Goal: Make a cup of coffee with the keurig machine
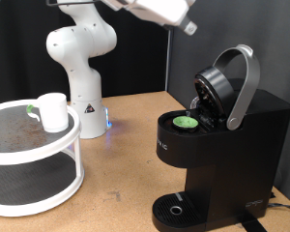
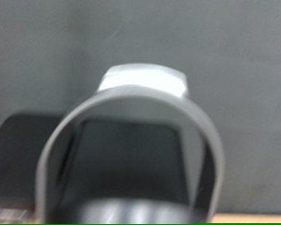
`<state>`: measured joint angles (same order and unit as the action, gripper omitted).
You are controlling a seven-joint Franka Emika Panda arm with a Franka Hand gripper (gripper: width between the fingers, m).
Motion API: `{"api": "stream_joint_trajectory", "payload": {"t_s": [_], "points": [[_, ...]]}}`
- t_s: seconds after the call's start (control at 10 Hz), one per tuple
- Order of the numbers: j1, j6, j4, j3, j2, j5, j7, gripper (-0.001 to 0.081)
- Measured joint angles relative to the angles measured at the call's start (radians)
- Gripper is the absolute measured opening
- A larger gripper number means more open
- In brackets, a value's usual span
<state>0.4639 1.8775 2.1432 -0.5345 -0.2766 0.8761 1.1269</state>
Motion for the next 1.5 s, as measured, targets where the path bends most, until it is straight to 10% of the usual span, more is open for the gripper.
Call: {"api": "stream_joint_trajectory", "payload": {"t_s": [0.3, 1.5], "points": [[0.041, 0.07, -0.013, 0.048, 0.002, 0.13, -0.007, 0.0805], [0.116, 0.337, -0.108, 0.349, 0.154, 0.008, -0.275, 0.0805]]}}
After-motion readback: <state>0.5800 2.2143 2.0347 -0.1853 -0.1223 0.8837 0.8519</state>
